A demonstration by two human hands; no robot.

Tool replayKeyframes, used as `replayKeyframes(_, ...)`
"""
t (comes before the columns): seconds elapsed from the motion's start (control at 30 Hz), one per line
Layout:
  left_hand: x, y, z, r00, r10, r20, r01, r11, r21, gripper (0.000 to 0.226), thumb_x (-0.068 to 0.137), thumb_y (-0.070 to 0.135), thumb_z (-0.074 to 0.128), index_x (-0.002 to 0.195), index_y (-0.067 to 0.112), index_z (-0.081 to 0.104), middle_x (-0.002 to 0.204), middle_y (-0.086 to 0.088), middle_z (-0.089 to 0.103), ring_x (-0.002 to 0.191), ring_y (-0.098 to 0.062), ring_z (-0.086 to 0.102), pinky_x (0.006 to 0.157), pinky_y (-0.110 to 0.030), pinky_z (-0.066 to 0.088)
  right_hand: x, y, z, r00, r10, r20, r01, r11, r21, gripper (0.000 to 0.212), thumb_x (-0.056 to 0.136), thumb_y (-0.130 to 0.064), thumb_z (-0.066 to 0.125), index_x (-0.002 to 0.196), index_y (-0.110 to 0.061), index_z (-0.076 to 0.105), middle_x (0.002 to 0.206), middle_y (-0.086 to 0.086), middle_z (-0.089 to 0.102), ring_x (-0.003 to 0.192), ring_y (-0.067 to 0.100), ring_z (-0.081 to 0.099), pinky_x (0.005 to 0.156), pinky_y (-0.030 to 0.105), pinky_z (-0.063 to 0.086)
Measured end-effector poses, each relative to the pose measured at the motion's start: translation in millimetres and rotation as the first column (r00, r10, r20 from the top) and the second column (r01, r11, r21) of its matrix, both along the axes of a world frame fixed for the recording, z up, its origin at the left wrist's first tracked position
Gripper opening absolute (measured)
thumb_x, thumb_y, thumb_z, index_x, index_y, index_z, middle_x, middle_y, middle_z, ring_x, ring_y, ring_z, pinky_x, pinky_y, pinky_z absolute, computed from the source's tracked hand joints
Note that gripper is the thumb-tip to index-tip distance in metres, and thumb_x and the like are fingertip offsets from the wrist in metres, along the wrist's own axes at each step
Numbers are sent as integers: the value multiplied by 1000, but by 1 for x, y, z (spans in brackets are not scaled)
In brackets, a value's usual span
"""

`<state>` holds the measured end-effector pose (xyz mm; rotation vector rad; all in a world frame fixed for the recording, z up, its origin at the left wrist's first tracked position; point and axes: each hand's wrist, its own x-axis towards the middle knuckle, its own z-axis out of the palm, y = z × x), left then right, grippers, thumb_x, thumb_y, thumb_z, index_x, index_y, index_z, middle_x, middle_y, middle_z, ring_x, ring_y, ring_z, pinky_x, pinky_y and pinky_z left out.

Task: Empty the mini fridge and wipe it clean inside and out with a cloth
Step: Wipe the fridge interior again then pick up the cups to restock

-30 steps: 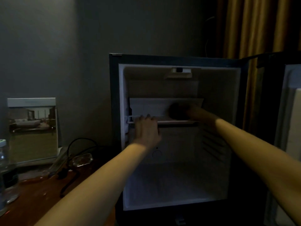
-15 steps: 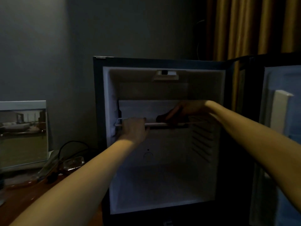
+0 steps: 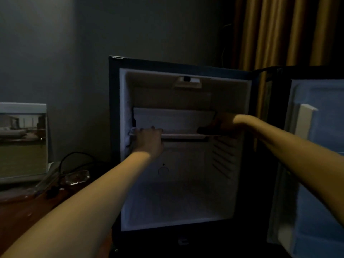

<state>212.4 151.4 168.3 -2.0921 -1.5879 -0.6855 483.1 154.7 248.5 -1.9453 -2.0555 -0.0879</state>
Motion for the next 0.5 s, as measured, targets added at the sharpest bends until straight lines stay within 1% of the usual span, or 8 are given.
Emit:
replayKeyframes(0.13, -5, -16, -2, 999, 7, -33, -9, 998, -62, 61, 88, 26, 57, 144, 20, 36, 142, -8, 46, 127, -35, 41, 109, -43, 26, -7, -18, -20, 996, 62, -67, -53, 989, 138, 38, 91, -19, 65, 128, -9, 61, 133, 11, 58, 120, 28, 54, 89, 17, 36)
replayKeyframes(0.2, -11, -32, -7, 998, 1, -69, -5, 998, -66, 75, 88, 26, 60, 151, 20, 20, 155, -7, 27, 140, -32, 24, 116, -41, 14, -11, -28, -35, 988, 83, -134, -42, 959, 281, 30, 91, -20, 65, 120, -11, 67, 129, 10, 62, 118, 28, 57, 82, 16, 36)
replayKeyframes(0.27, -19, -50, -16, 996, -32, -77, 25, 996, -88, 82, 91, 25, 58, 154, 20, 7, 161, -6, 6, 147, -29, 6, 120, -41, 6, -17, -47, -43, 990, 77, -120, -29, 932, 361, 27, 90, -10, 64, 117, -10, 69, 123, 11, 65, 113, 30, 60, 78, 18, 38)
replayKeyframes(0.3, -28, -56, -26, 992, -61, -114, 53, 996, -70, 81, 91, 26, 58, 154, 19, 9, 162, -6, 2, 148, -29, 3, 120, -42, 6, -22, -59, -46, 995, 38, -92, -4, 938, 347, 31, 87, -2, 61, 116, -9, 69, 120, 13, 66, 111, 32, 61, 75, 22, 40)
replayKeyframes(0.33, -36, -64, -38, 981, -109, -163, 110, 994, -2, 79, 87, 29, 63, 152, 15, 21, 161, -12, 10, 148, -31, 11, 120, -43, 12, -28, -73, -52, 998, 14, -68, 8, 952, 307, 38, 83, 4, 57, 116, -10, 70, 118, 13, 67, 108, 32, 61, 72, 24, 40)
replayKeyframes(0.4, -53, -78, -68, 945, -116, -305, 148, 986, 84, 83, 63, 32, 82, 135, 4, 51, 144, -23, 43, 135, -37, 40, 113, -46, 30, -35, -93, -75, 997, 23, -72, -6, 974, 227, 49, 76, 5, 55, 114, -21, 72, 115, 9, 69, 103, 29, 64, 71, 25, 45)
replayKeyframes(0.43, -62, -86, -85, 923, -85, -375, 121, 990, 75, 83, 62, 33, 82, 133, 2, 53, 143, -24, 44, 136, -36, 39, 114, -45, 28, -38, -102, -91, 993, 35, -116, -9, 975, 220, 49, 76, 4, 56, 112, -24, 73, 113, 8, 70, 103, 27, 65, 75, 27, 49)
replayKeyframes(0.5, -77, -97, -125, 882, 10, -471, -32, 999, -39, 77, 85, 32, 61, 148, 1, 29, 158, -20, 15, 148, -30, 8, 119, -40, 1, -38, -111, -125, 976, 28, -216, 22, 974, 225, 44, 78, 2, 58, 111, -23, 73, 112, 7, 71, 103, 26, 66, 81, 33, 54)
